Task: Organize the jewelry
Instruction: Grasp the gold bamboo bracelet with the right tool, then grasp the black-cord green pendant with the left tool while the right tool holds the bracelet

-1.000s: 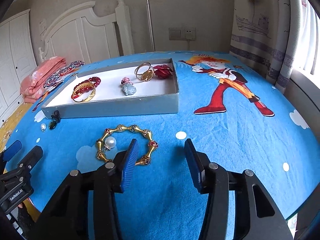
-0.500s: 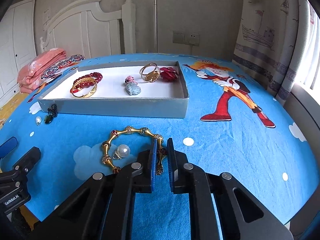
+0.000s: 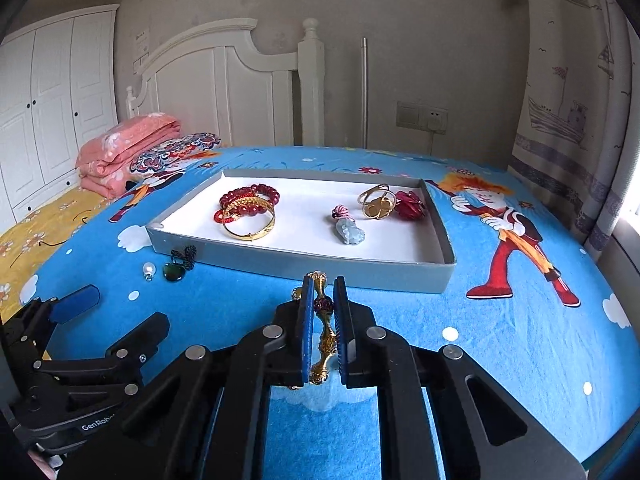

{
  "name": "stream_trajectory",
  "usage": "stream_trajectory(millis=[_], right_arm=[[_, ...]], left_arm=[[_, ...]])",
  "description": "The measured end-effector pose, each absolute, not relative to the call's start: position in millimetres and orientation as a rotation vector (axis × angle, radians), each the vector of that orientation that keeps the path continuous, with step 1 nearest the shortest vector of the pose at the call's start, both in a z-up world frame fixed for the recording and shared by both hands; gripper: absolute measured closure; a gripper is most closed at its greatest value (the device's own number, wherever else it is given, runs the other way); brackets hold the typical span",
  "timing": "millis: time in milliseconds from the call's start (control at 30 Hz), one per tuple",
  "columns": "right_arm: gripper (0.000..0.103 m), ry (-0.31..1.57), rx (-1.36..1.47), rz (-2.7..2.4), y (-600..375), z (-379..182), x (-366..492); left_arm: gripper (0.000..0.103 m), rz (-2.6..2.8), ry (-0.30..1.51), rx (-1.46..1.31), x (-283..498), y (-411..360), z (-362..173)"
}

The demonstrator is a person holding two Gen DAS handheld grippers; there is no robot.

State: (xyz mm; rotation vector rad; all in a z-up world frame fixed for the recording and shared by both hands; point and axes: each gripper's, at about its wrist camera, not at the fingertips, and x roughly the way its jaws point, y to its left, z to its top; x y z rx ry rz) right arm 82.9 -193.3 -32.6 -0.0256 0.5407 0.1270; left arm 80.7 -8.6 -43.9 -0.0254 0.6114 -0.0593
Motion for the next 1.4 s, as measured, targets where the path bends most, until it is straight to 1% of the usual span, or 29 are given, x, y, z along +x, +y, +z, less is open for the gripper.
stream_trajectory(millis=[100, 200, 233, 400, 467, 533, 600, 633, 667, 700, 767, 833, 933, 1400], right_arm=[[0.092, 0.563, -0.025, 0.138, -191.3, -41.0, 85.1], [0.092, 0.619, 0.02, 0.135, -200.7, -55.8, 90.5], [0.092, 0.633, 0.031, 0.13, -203.9, -59.4, 92.0], [0.092, 0.623, 0.045, 0.128, -210.0, -58.3, 89.9], [0.092, 0.603, 0.042, 0.136, -209.2, -52.6, 87.5], [0.092, 0.579, 0.033, 0.145, -207.3, -45.7, 84.6], [0.092, 0.569, 0.038, 0.155, -206.8, -42.0, 83.9], [0.092, 0.569, 0.043, 0.16, -206.7, -41.3, 84.1], [0.092, 0.57, 0.047, 0.162, -206.6, -41.6, 84.1], [0.092, 0.572, 0.05, 0.165, -206.8, -42.2, 84.2], [0.092, 0.578, 0.056, 0.169, -207.4, -43.9, 84.7], [0.092, 0.582, 0.061, 0.172, -208.4, -45.1, 86.0], [0.092, 0.591, 0.068, 0.179, -208.0, -48.1, 89.5], [0.092, 0.604, 0.098, 0.197, -210.7, -52.4, 93.3]], left_arm=[[0.011, -0.065, 0.61, -0.035, 85.5, -10.7, -40.1], [0.016, -0.08, 0.606, -0.032, 91.1, -14.5, -35.3], [0.02, -0.088, 0.605, -0.03, 94.1, -16.3, -33.3], [0.027, -0.118, 0.624, -0.053, 111.0, -23.7, -27.0], [0.036, -0.12, 0.631, -0.06, 115.8, -24.2, -26.9], [0.042, -0.108, 0.633, -0.062, 118.2, -23.4, -27.5], [0.044, -0.106, 0.65, -0.058, 124.2, -24.7, -27.5], [0.046, -0.103, 0.657, -0.058, 128.2, -25.4, -27.4], [0.051, -0.103, 0.667, -0.056, 132.2, -26.6, -27.8], [0.054, -0.103, 0.686, -0.055, 137.3, -28.0, -28.6], [0.065, -0.111, 0.732, -0.066, 146.2, -28.9, -32.1], [0.072, -0.101, 0.748, -0.07, 149.7, -29.0, -34.6], [0.078, -0.083, 0.745, -0.075, 150.1, -28.0, -35.4], [0.079, -0.061, 0.833, -0.064, 176.1, -34.6, -34.1]])
